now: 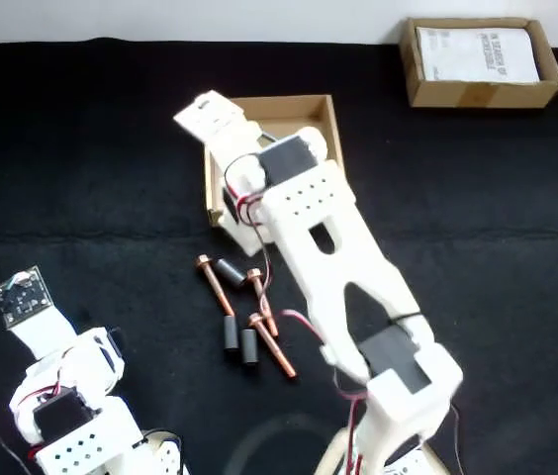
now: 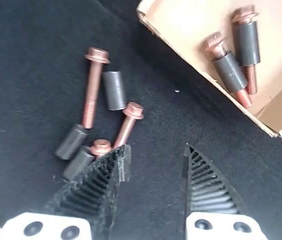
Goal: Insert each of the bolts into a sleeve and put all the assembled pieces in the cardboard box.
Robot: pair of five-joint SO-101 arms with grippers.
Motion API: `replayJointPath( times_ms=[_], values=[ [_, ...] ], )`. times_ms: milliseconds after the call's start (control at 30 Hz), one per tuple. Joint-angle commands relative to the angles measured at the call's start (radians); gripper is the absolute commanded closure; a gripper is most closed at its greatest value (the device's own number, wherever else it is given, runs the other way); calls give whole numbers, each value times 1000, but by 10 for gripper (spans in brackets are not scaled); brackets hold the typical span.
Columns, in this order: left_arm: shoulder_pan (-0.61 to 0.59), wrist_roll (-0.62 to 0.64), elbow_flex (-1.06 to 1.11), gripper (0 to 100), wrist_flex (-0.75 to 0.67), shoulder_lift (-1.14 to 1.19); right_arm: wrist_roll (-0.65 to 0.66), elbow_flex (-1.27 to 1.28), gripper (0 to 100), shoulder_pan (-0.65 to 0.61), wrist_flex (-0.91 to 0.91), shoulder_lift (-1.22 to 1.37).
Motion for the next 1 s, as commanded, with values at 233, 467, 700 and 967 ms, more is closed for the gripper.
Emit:
replayJointPath(
  times_ms=[233, 467, 700, 967],
  values=[
    [-10, 2, 18, 748, -46, -5, 54, -8, 843, -22, -84, 248],
    [-10, 2, 21, 748, -54, -5, 68, -8, 843, -76, -91, 274],
    [-10, 2, 22, 748, -55, -5, 68, -5, 843, -120, -125, 274],
    [-10, 2, 24, 748, -55, -5, 81, -10, 843, -125, -206, 364]
  ],
)
